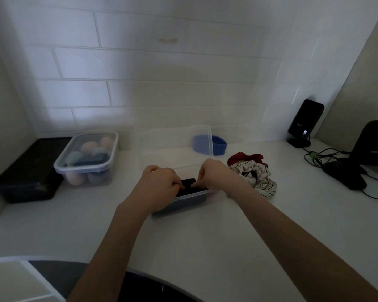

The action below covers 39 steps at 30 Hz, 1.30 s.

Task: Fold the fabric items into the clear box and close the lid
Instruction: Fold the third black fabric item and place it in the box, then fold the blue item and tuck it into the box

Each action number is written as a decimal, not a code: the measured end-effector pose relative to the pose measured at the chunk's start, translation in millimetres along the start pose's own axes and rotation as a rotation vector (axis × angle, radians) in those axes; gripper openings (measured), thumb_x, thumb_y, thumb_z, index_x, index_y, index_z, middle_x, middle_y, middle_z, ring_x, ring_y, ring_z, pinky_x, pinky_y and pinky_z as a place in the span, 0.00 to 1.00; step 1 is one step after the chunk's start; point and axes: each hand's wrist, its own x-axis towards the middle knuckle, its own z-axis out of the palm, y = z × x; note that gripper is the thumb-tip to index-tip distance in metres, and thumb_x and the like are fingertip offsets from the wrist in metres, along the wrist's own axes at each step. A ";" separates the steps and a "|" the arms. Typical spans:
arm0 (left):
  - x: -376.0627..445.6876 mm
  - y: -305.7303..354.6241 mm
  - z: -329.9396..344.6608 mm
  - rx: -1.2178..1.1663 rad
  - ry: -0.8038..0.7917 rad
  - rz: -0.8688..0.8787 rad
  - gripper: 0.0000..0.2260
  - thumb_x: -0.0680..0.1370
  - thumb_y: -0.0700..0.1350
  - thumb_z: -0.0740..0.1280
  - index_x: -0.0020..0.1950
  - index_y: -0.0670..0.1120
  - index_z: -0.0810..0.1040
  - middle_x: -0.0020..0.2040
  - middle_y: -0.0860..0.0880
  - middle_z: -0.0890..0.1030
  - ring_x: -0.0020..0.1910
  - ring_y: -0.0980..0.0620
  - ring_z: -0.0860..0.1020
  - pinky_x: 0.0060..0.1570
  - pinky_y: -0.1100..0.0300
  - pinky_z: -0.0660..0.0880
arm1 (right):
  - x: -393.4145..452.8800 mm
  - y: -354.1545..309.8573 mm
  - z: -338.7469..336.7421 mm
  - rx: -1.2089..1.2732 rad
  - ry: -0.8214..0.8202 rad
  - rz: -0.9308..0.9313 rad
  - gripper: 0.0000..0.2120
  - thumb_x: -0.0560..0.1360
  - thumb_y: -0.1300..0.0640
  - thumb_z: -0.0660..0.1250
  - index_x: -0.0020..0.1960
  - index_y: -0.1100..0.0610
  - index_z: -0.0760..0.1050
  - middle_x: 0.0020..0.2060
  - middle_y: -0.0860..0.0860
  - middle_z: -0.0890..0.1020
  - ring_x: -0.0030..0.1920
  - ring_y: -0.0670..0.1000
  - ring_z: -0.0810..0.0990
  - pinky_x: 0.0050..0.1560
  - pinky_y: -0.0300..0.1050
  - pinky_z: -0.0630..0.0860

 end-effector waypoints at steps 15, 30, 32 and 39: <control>-2.4 4.1 0.3 -0.002 0.075 0.003 0.16 0.75 0.39 0.58 0.52 0.52 0.83 0.48 0.48 0.84 0.48 0.47 0.75 0.53 0.60 0.62 | 7.2 -1.1 11.7 -0.109 0.009 0.003 0.09 0.72 0.57 0.71 0.47 0.61 0.73 0.41 0.54 0.75 0.42 0.54 0.75 0.42 0.45 0.72; -15.2 -10.6 -0.6 -0.591 0.601 -0.040 0.15 0.70 0.30 0.60 0.40 0.46 0.82 0.43 0.51 0.83 0.44 0.62 0.78 0.50 0.75 0.70 | -17.9 22.1 -29.7 0.382 0.525 -0.164 0.08 0.74 0.46 0.65 0.40 0.49 0.76 0.35 0.50 0.83 0.34 0.52 0.83 0.40 0.53 0.83; -18.9 -15.9 1.0 -0.629 0.725 -0.092 0.14 0.71 0.31 0.59 0.38 0.47 0.81 0.40 0.51 0.82 0.44 0.61 0.78 0.48 0.72 0.72 | -7.9 38.7 -41.8 0.545 0.754 -0.107 0.09 0.76 0.48 0.63 0.43 0.53 0.76 0.35 0.51 0.82 0.35 0.53 0.83 0.38 0.51 0.82; -14.9 -13.2 5.9 -0.728 0.814 -0.135 0.14 0.68 0.34 0.60 0.34 0.51 0.78 0.36 0.51 0.82 0.39 0.52 0.79 0.39 0.68 0.74 | 56.3 92.7 -26.0 0.271 0.513 -0.122 0.13 0.78 0.59 0.61 0.62 0.55 0.74 0.59 0.54 0.79 0.55 0.51 0.76 0.53 0.40 0.70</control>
